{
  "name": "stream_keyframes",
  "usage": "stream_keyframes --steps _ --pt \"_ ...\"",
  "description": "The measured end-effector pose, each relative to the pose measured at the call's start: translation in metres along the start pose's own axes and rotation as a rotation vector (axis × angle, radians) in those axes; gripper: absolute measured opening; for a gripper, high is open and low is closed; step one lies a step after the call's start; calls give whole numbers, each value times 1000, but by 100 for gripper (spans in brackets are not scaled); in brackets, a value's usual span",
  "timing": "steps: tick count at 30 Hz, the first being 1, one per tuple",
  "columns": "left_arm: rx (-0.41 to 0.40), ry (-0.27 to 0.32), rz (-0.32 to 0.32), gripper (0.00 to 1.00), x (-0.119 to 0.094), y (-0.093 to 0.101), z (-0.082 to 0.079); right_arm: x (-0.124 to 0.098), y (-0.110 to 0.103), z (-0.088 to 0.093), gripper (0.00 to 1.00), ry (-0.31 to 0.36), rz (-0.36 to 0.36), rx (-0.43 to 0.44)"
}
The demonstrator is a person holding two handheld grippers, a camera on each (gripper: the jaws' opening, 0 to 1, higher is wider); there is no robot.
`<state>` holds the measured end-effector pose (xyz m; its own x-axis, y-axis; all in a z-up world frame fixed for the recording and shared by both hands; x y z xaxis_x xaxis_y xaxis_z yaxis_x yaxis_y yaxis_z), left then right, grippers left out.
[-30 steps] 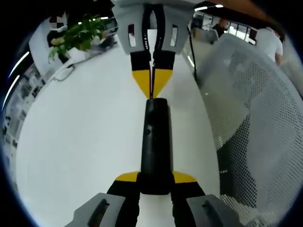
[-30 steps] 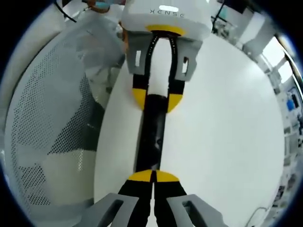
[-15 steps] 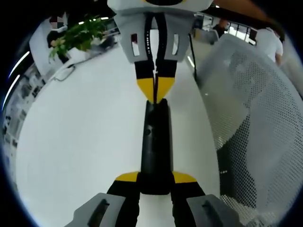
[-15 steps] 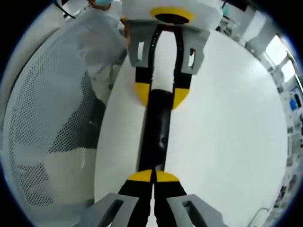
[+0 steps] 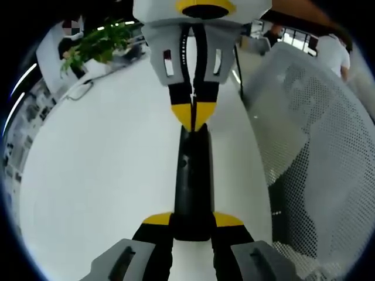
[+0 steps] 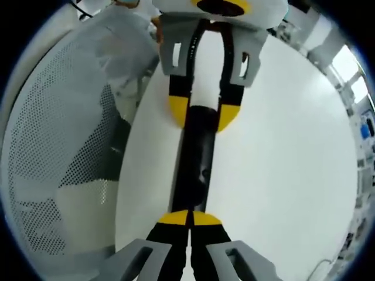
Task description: Press the specified remote control buttons in sequence, fully releasing each button before pressing the next.
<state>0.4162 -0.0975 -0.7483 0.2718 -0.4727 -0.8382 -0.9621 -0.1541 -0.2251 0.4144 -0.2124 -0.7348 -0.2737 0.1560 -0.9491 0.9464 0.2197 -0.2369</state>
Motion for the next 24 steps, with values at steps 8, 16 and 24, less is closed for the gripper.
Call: stream_keyframes --steps 8,16,24 --pt "-4 4 0 23 0 1 0 1 0 0 0 -5 -9 6" --pt "-2 2 -1 23 0 1 0 1 1 1 0 -21 -13 8" --pt "-4 3 -3 23 0 2 0 2 3 2 0 -32 -11 7"
Point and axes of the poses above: the point that each gripper's makers call its tool centre point, and the gripper's own axes: x roughly forward along the fingers, y roughly to its right, z roughly out of its underside, the point moved 4 cm from there along -x, roughly backward along the fingers, and after that the axes turned 14 degrees about -z, right-handed, at the moved point
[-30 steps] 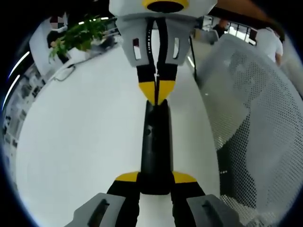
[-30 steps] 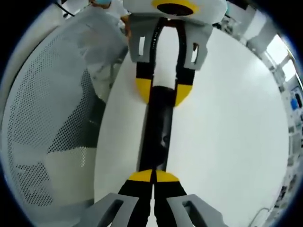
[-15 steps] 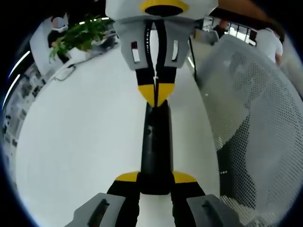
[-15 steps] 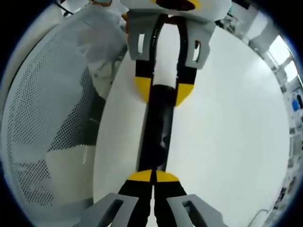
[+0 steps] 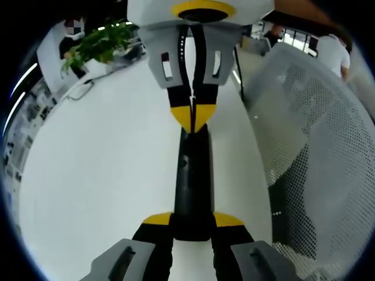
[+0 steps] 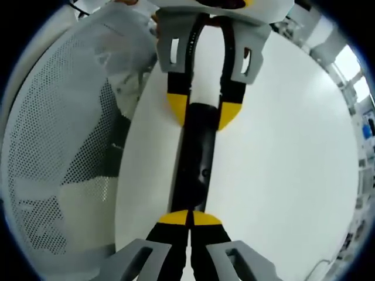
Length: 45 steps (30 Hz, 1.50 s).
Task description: Press the specified remote control buttons in sequence, fully releasing each button before pressing the next.
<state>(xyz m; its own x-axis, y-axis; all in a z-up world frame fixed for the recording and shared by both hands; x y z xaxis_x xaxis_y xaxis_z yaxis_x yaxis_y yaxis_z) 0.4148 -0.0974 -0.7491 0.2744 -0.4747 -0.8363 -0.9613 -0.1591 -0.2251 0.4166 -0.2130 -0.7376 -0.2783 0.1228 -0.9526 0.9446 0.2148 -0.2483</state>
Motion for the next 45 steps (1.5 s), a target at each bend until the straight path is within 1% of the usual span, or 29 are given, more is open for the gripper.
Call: stream_keyframes --steps 10,20,25,33,39,45 --pt "1 0 -3 23 0 0 1 0 -2 -2 0 -5 8 -2" --pt "4 -1 -4 23 1 0 0 -2 -1 0 0 16 17 7" --pt "3 -2 -3 23 1 0 0 -11 0 -3 0 49 27 15" --pt "4 -1 -2 23 1 0 0 -22 -2 -9 0 49 46 6" --pt "3 1 -2 23 0 0 0 -24 0 -12 0 51 54 -1" --pt "4 2 -2 23 0 0 0 -22 -1 -16 0 42 44 -10"
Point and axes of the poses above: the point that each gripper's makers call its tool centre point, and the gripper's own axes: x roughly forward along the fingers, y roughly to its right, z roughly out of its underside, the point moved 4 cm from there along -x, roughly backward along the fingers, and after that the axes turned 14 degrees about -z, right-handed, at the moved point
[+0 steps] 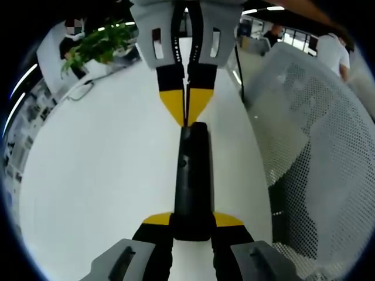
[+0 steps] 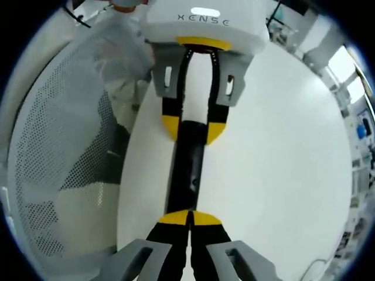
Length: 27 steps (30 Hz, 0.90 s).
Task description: Press the specified remote control buttons in sequence, fully releasing each button before pressing the next.
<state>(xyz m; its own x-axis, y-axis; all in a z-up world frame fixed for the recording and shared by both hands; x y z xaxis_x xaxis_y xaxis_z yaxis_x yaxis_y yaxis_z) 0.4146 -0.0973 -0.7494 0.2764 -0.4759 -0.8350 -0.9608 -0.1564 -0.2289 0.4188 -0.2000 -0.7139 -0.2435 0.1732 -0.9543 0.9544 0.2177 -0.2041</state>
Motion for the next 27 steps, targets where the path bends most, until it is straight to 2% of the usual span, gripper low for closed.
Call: stream_keyframes --steps 15,27 --pt "0 2 3 23 -1 1 0 2 2 -11 0 -4 -9 -21" --pt "0 4 5 23 -2 0 -1 13 4 -9 0 -10 -33 -17"
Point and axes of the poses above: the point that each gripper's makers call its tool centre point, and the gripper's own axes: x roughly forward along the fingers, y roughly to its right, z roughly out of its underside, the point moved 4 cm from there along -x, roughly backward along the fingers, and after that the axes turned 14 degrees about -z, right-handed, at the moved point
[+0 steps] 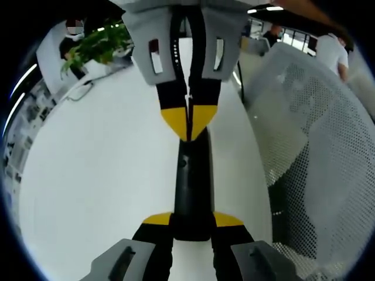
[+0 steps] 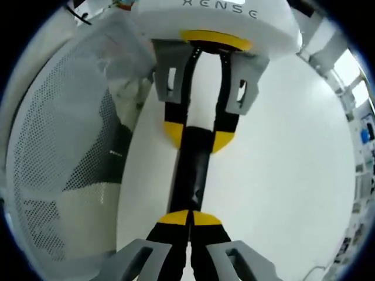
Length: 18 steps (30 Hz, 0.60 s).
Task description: Press the specified remote control buttons in sequence, fully releasing each button before pressing the next.
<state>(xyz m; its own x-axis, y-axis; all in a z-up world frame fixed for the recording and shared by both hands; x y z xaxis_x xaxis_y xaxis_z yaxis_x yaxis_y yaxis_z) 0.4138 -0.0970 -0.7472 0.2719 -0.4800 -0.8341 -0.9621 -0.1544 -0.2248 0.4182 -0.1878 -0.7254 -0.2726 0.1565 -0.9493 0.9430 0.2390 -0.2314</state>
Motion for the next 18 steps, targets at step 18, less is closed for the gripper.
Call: stream_keyframes --steps 18 --pt "2 5 -3 23 0 0 0 13 0 3 0 -8 -19 7"
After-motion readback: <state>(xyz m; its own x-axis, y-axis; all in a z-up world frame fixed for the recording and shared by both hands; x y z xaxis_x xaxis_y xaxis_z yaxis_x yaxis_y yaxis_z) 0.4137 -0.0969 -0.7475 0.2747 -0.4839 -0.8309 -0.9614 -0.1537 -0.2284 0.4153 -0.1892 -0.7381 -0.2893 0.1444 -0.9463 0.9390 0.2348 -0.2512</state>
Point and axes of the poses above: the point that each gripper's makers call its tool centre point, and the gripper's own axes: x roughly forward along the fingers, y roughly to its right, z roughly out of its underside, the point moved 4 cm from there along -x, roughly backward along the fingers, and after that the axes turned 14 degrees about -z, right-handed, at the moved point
